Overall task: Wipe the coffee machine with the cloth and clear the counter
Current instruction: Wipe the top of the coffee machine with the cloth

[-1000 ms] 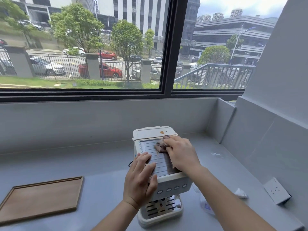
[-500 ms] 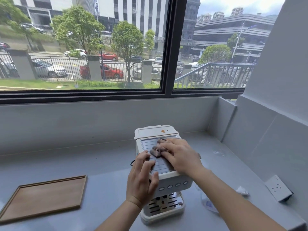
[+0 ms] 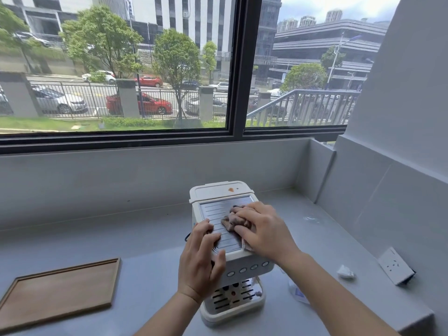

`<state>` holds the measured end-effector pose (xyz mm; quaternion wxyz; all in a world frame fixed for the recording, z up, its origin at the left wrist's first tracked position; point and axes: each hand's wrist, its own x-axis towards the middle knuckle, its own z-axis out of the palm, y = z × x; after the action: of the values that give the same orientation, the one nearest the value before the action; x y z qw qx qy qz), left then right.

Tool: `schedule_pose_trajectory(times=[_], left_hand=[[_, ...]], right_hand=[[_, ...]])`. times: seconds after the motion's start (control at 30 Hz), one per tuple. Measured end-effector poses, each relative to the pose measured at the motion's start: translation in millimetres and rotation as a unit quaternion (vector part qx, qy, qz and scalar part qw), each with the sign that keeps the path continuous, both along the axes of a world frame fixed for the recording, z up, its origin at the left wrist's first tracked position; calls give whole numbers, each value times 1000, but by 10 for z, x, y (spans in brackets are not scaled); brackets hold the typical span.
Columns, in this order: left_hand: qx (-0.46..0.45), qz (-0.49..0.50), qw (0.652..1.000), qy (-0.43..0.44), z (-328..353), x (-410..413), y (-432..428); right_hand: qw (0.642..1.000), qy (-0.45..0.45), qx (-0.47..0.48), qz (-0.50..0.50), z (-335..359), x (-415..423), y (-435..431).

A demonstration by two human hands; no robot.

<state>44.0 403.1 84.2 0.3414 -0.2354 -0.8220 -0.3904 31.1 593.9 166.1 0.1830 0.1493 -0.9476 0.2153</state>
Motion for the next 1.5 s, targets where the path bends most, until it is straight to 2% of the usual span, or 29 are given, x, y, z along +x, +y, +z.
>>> schedule_pose_trajectory(times=[0.1,0.2,0.27,0.37,0.43,0.53,0.63,0.67,0.77,0.83,1.0,1.03,1.1,1.17,1.23,1.27,1.33,1.4,1.5], left_hand=[[16,0,1000,3,-4,-14,24],[34,-2,999,3,-13,-12,37],[44,-9,999,5,-17,-12,35],[52,-25,998,9,-20,-12,24],[49,-22,999,4,-23,-20,18],[44,-20,999,-2,-13,-17,22],[47,-18,999,-5,-6,4,22],[48,-18,999,-6,-12,6,22],[43,-17,999,-5,-19,-3,21],[40,-18,999,-4,-15,-6,21],[39,-12,999,-20,20,7,16],[37,-12,999,-25,35,9,8],[30,-14,999,-34,59,14,-13],[21,-19,999,-41,84,30,-43],[9,-27,998,-49,116,45,-93],[3,-27,998,-54,139,49,-122],[-7,-20,998,-64,223,36,-164],[-15,-4,997,-72,358,-19,-146],[-49,13,995,-90,610,-198,-3]], right_hand=[[997,-14,18,67,6,-48,58],[999,-42,24,16,139,-231,29],[999,-40,23,16,141,-248,-109],[993,-28,33,106,14,-13,-237],[991,-23,39,128,-24,40,-93],[997,-41,46,45,54,-188,152],[996,-26,68,-49,36,-355,35],[996,-21,70,-44,-2,-340,-67],[996,-15,55,62,-128,-147,-233],[995,-21,55,76,-88,-185,-94],[993,-36,66,-96,63,-483,36],[991,-36,81,-102,65,-485,-68],[995,-52,74,-37,26,-432,-291],[993,-105,14,58,77,-352,-383],[986,-145,-21,82,199,-308,-299],[990,-135,-3,49,227,-282,-225],[989,-112,50,-79,219,-159,-65],[977,-132,50,-159,157,16,15],[988,-99,46,-112,-7,169,-90]])
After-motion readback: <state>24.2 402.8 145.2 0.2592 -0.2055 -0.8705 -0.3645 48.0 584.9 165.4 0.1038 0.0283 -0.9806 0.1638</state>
